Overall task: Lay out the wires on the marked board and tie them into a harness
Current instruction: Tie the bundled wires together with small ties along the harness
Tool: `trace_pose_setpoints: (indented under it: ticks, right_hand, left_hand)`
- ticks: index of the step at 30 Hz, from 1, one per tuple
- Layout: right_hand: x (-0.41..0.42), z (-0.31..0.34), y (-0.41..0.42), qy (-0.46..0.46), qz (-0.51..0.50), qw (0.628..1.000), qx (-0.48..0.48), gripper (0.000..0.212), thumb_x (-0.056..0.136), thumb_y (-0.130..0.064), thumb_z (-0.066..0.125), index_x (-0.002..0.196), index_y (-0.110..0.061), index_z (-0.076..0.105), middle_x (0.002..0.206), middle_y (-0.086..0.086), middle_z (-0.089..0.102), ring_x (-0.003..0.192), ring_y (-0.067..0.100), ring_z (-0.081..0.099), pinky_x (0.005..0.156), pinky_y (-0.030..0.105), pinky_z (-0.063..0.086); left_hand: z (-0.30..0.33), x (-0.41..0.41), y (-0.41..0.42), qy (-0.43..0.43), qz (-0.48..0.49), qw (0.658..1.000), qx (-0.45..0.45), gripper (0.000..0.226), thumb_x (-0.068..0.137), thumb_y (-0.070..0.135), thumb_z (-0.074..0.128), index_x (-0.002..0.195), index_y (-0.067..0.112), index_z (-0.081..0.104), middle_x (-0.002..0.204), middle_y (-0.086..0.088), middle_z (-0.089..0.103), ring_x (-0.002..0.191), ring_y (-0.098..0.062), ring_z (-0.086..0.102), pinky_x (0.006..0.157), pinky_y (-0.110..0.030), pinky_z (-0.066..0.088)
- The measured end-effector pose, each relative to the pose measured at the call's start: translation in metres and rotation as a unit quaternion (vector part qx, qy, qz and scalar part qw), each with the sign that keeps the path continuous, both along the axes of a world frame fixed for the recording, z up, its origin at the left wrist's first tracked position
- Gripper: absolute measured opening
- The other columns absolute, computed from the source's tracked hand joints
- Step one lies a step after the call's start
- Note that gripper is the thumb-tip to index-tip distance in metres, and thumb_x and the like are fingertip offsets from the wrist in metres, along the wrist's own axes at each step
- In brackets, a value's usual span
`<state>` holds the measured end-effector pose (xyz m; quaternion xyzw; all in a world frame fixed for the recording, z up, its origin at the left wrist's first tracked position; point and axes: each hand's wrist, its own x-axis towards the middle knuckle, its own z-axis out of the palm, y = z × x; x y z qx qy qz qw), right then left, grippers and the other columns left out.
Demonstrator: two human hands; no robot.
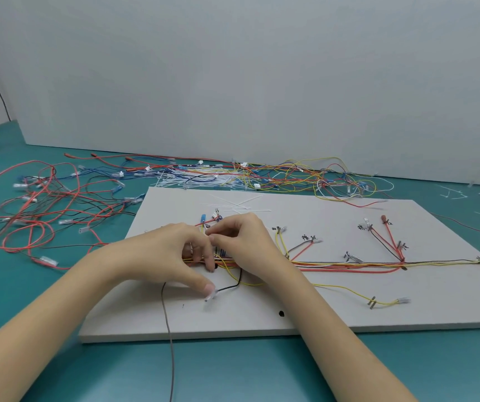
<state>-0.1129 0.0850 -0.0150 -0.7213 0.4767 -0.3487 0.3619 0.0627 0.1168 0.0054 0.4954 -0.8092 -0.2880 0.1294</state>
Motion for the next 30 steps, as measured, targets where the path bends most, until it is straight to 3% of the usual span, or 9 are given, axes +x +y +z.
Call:
trace_pose_setpoints:
  ticks: [4, 8, 10, 15, 17, 19, 23, 28, 30]
  right_hand:
    - [-0.002, 0.003, 0.001, -0.022, 0.01, 1.0, 0.012, 0.015, 0.085, 0.0, 0.067, 0.096, -0.003, 0.076, 0.09, 0.016, 0.074, 0.083, 0.022, 0.068, 0.082, 0.037, 0.054]
    - [-0.005, 0.008, 0.004, -0.032, 0.033, 0.999, 0.002, 0.015, 0.084, 0.002, 0.067, 0.094, -0.001, 0.077, 0.09, 0.016, 0.074, 0.079, 0.018, 0.066, 0.077, 0.032, 0.052]
    - [-0.005, 0.009, 0.005, -0.041, 0.041, 0.998, -0.002, 0.014, 0.084, 0.001, 0.067, 0.094, -0.001, 0.076, 0.089, 0.016, 0.074, 0.076, 0.015, 0.064, 0.073, 0.027, 0.05]
    - [-0.002, 0.009, 0.006, -0.048, 0.043, 0.998, -0.01, 0.014, 0.084, 0.0, 0.068, 0.095, 0.0, 0.076, 0.088, 0.016, 0.074, 0.075, 0.015, 0.064, 0.073, 0.029, 0.051]
    - [-0.004, 0.009, 0.005, -0.059, 0.039, 0.997, -0.013, 0.013, 0.083, 0.001, 0.069, 0.093, -0.002, 0.077, 0.086, 0.015, 0.075, 0.071, 0.012, 0.064, 0.064, 0.022, 0.049]
    - [-0.006, 0.009, 0.004, -0.072, 0.032, 0.997, -0.013, 0.012, 0.083, 0.001, 0.07, 0.091, -0.003, 0.077, 0.084, 0.015, 0.075, 0.069, 0.01, 0.064, 0.059, 0.017, 0.046]
    - [-0.003, 0.007, 0.006, -0.078, 0.048, 0.996, 0.007, 0.011, 0.084, 0.0, 0.069, 0.093, 0.0, 0.076, 0.087, 0.018, 0.074, 0.076, 0.018, 0.066, 0.077, 0.036, 0.054]
    - [-0.005, 0.009, 0.005, -0.083, 0.045, 0.995, 0.014, 0.01, 0.084, -0.001, 0.07, 0.091, -0.003, 0.077, 0.085, 0.014, 0.075, 0.071, 0.011, 0.065, 0.071, 0.024, 0.052]
    - [-0.006, 0.009, 0.005, -0.083, 0.048, 0.995, 0.017, 0.01, 0.084, 0.0, 0.07, 0.091, -0.004, 0.077, 0.085, 0.013, 0.075, 0.073, 0.011, 0.066, 0.072, 0.028, 0.053]
  left_hand:
    - [0.004, -0.002, 0.001, 0.064, -0.019, 0.997, 0.038, 0.005, 0.082, 0.032, 0.077, 0.08, 0.028, 0.074, 0.087, -0.003, 0.068, 0.081, -0.024, 0.058, 0.079, -0.039, 0.047]
    - [0.006, -0.003, 0.002, 0.104, 0.007, 0.994, 0.043, 0.011, 0.091, 0.019, 0.067, 0.08, 0.016, 0.068, 0.068, 0.009, 0.066, 0.057, 0.001, 0.051, 0.057, -0.011, 0.038]
    - [0.006, -0.002, 0.0, 0.11, 0.039, 0.993, 0.01, 0.012, 0.092, 0.019, 0.064, 0.081, 0.016, 0.066, 0.071, 0.008, 0.065, 0.06, 0.001, 0.052, 0.058, -0.012, 0.039]
    - [0.004, -0.001, -0.004, 0.138, 0.062, 0.989, -0.003, 0.011, 0.094, 0.014, 0.061, 0.083, 0.013, 0.065, 0.087, -0.009, 0.071, 0.087, -0.029, 0.063, 0.084, -0.038, 0.048]
    - [0.003, -0.001, -0.004, 0.15, 0.067, 0.986, 0.008, 0.011, 0.094, 0.013, 0.06, 0.084, 0.011, 0.064, 0.085, -0.008, 0.072, 0.079, -0.028, 0.062, 0.078, -0.038, 0.048]
    - [0.001, -0.001, -0.006, 0.176, 0.076, 0.981, 0.028, 0.012, 0.095, 0.013, 0.059, 0.084, 0.009, 0.062, 0.077, -0.003, 0.071, 0.067, -0.015, 0.058, 0.063, -0.029, 0.046]
    - [0.0, -0.004, -0.007, 0.246, 0.102, 0.961, 0.082, 0.011, 0.097, 0.008, 0.054, 0.088, 0.002, 0.056, 0.078, -0.01, 0.073, 0.061, -0.016, 0.066, 0.04, -0.02, 0.044]
    - [0.002, -0.008, -0.003, 0.314, 0.128, 0.928, 0.152, 0.012, 0.097, 0.011, 0.053, 0.09, 0.001, 0.054, 0.084, -0.019, 0.073, 0.075, -0.03, 0.074, 0.043, -0.021, 0.05]
    - [0.002, -0.011, -0.002, 0.322, 0.137, 0.924, 0.157, 0.013, 0.096, 0.012, 0.054, 0.09, 0.001, 0.055, 0.084, -0.019, 0.074, 0.078, -0.03, 0.074, 0.045, -0.02, 0.052]
